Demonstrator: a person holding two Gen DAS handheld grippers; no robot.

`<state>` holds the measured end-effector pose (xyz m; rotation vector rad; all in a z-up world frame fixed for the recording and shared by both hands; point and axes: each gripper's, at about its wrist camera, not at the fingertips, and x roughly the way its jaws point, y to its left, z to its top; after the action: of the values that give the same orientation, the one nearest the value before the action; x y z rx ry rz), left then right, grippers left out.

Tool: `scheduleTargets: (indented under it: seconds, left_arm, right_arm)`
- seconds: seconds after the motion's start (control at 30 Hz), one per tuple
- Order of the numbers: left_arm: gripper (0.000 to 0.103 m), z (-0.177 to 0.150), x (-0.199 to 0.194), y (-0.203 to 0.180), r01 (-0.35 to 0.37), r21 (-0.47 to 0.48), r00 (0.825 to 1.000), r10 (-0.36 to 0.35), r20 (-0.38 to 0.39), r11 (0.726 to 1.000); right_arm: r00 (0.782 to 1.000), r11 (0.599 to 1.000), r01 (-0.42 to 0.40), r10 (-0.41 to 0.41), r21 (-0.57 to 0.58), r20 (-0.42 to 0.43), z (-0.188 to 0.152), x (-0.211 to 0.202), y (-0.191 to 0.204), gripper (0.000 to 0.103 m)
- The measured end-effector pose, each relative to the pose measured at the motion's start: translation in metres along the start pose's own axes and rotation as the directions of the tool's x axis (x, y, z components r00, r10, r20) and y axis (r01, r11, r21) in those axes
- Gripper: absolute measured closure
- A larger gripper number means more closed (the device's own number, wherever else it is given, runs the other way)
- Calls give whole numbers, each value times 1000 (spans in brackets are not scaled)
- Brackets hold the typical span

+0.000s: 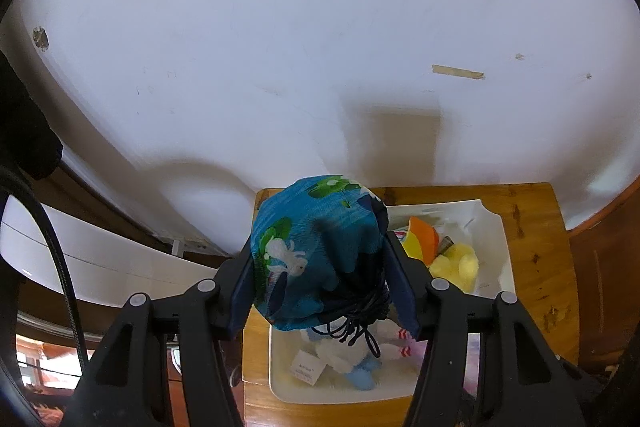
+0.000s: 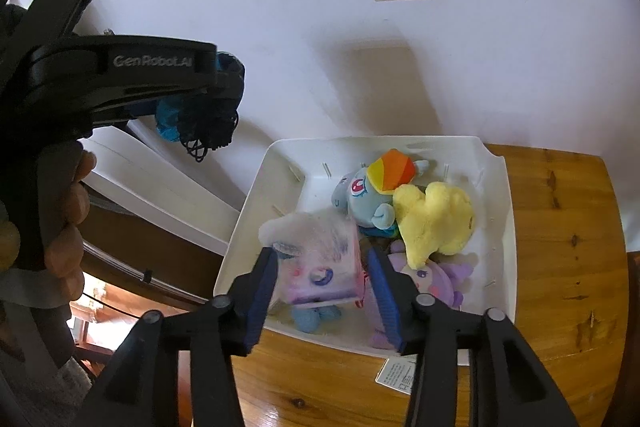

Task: Organize objects
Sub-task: 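Open both grippers to drop the pouch and tissue packet into the tray, then pull both tools back and move the right gripper toward the white medicine box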

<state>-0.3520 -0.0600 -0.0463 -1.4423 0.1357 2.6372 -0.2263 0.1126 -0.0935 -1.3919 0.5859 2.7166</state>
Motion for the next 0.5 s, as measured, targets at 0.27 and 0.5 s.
scheduleTargets:
  seconds: [0.27,0.5]
  left_arm:
    - [16,0,9,-1,-47,-1,999,47,-23,999]
    - [13,-2,2,-2,-51,4,999,52,-11,999]
  right_arm:
    - [1000,1000,7,-7,-6,-18,-10,-1,-6,47]
    - [999,1000,12,-11,4,-33,-20,-4,-12,47]
